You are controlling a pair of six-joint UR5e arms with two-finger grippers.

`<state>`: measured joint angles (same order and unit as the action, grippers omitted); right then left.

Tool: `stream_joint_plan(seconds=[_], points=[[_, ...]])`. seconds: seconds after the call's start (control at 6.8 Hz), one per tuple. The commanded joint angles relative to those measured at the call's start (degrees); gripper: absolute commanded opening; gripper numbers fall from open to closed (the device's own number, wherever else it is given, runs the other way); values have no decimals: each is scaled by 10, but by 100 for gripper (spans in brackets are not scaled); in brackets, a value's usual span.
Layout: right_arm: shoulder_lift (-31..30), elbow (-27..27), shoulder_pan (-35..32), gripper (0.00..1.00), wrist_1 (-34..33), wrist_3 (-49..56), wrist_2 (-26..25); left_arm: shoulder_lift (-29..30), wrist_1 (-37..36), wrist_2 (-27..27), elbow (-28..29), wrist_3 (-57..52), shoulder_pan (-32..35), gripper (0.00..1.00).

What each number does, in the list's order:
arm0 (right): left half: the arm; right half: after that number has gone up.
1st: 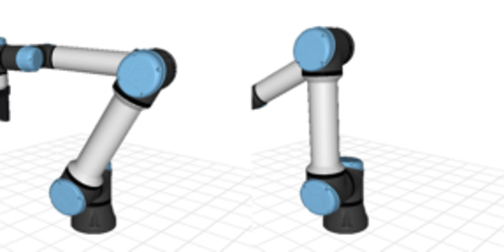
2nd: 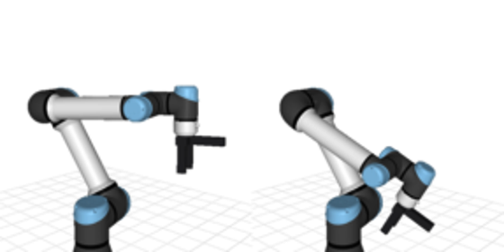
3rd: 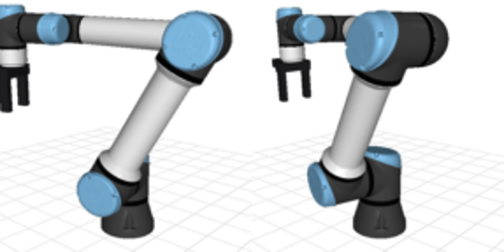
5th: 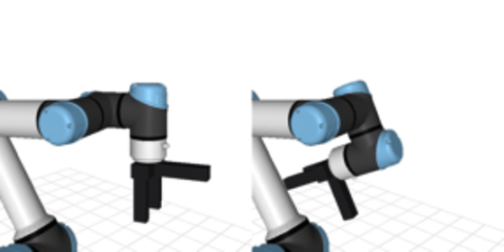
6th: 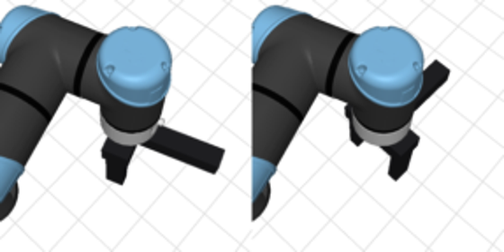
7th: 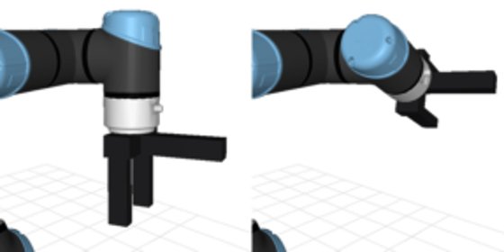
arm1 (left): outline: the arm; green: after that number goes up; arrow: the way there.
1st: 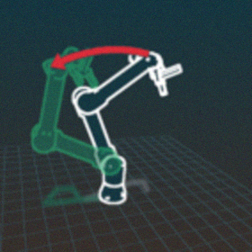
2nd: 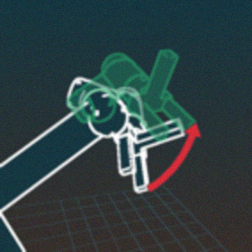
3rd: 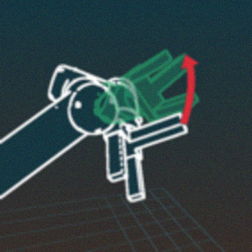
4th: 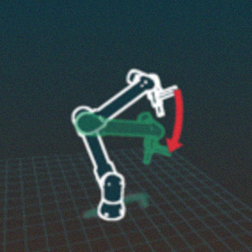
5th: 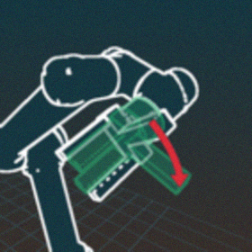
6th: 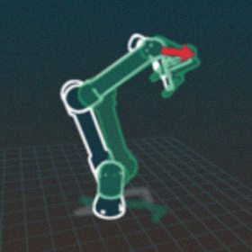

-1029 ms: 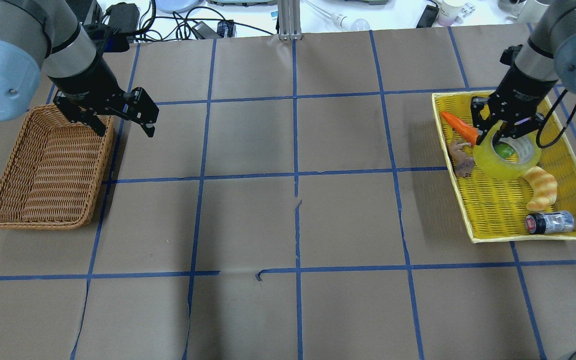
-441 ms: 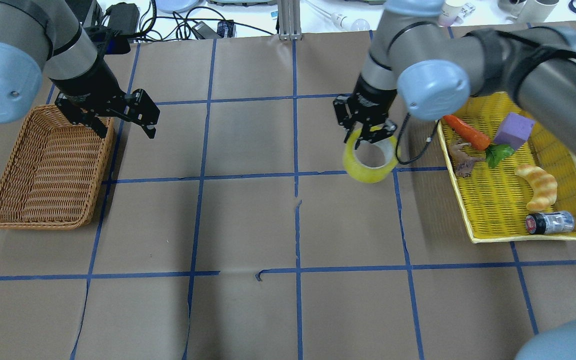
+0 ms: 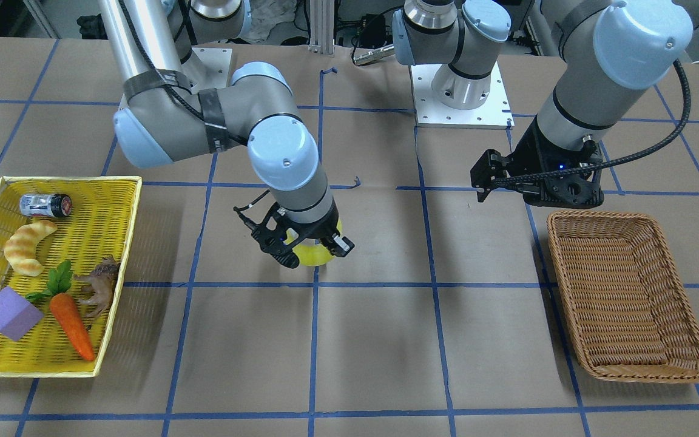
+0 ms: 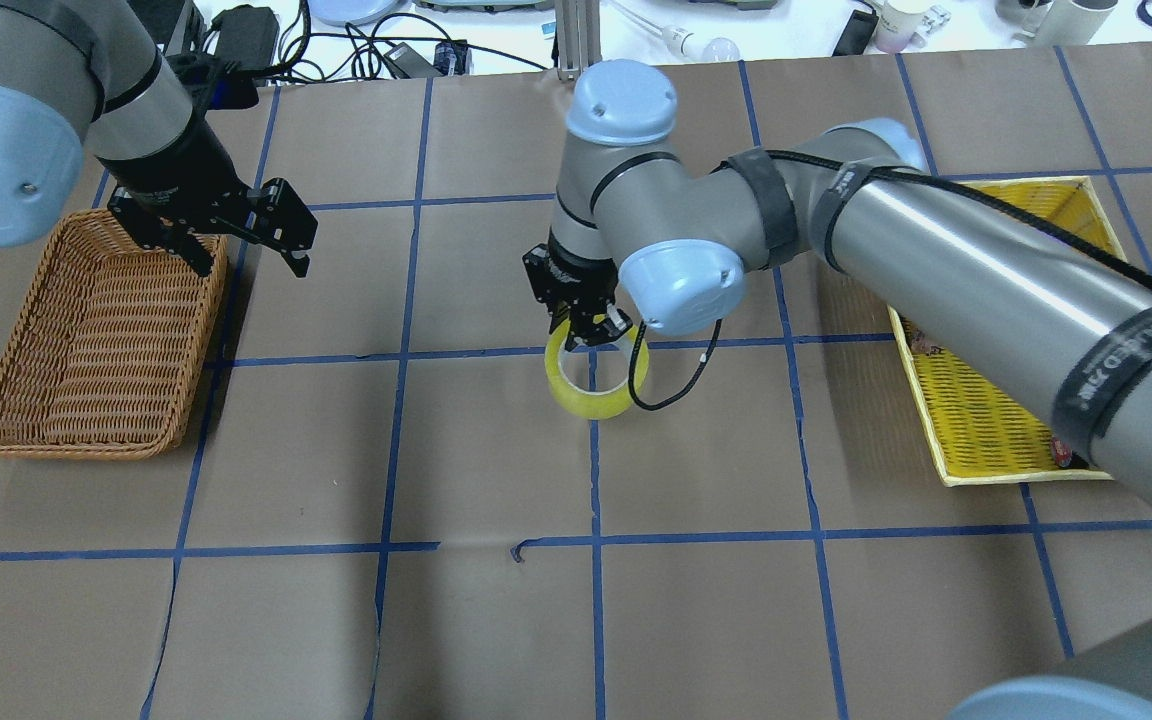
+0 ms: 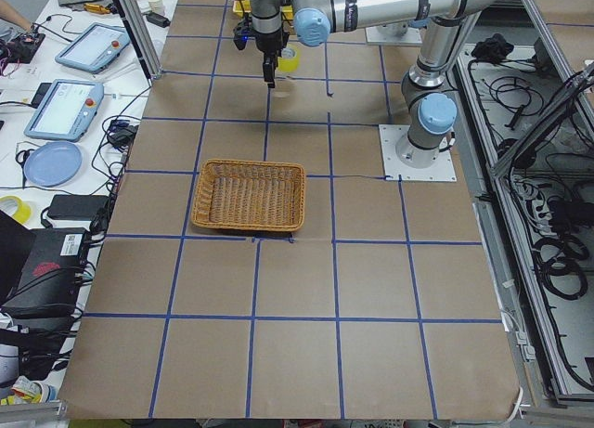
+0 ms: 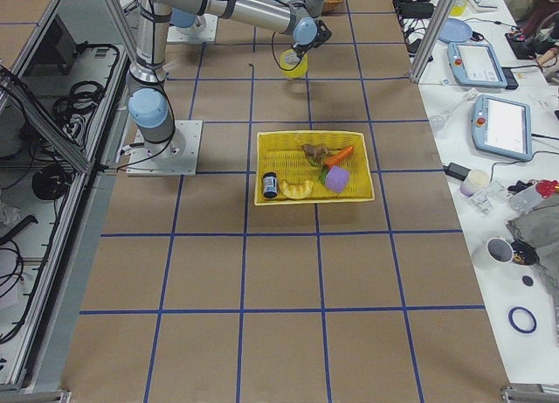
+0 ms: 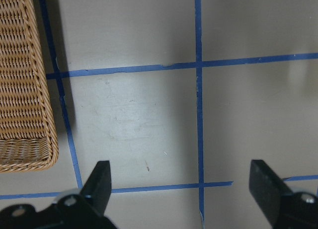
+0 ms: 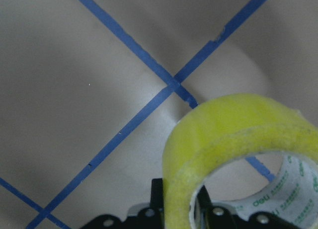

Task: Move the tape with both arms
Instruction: 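Carry the tape roll to the table center and set it down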

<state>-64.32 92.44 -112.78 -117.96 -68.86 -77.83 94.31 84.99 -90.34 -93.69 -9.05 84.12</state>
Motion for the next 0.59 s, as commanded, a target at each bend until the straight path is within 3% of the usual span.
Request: stream_joint_plan(seconds=[0.0, 0.15, 0.29, 0.44], points=[[39, 2, -48, 0, -29, -58, 2, 0, 0, 2, 0, 0, 0, 100], [40, 3, -52, 13, -29, -61, 2, 0, 0, 3, 0, 1, 0, 100], [42, 3, -52, 45, -28, -55, 0, -2, 0, 3, 0, 0, 1, 100], [38, -1, -52, 99, -28, -56, -8, -2, 0, 3, 0, 1, 2, 100]])
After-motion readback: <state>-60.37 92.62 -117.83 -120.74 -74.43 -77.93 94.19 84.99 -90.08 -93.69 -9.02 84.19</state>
